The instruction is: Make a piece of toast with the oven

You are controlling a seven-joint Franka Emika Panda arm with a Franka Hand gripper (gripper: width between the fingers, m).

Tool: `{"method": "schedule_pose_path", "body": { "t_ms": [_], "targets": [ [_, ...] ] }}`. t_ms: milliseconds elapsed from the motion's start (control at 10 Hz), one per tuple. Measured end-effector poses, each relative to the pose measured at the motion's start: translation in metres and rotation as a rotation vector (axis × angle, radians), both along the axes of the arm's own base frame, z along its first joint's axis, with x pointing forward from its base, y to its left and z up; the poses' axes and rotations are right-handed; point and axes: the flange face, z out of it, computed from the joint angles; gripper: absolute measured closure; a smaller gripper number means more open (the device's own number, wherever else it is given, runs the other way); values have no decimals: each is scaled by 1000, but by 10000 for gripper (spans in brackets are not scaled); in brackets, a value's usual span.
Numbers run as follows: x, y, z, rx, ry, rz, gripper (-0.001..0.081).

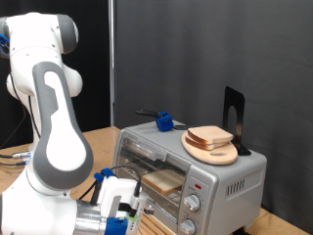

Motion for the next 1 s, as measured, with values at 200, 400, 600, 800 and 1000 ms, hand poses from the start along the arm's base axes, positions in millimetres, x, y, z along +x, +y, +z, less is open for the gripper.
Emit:
{"method": "schedule_pose_path", "body": {
  "t_ms": [200, 400, 600, 800, 1000],
  "targets": [
    [-4, 6, 1, 45, 91, 26, 124],
    [0, 10, 3, 81, 141, 37, 124],
    [12, 16, 3, 97, 85, 55, 124],
    [24, 22, -4, 106, 12, 106, 124],
    [32, 23, -15, 93, -15, 139, 124]
  ]
}}
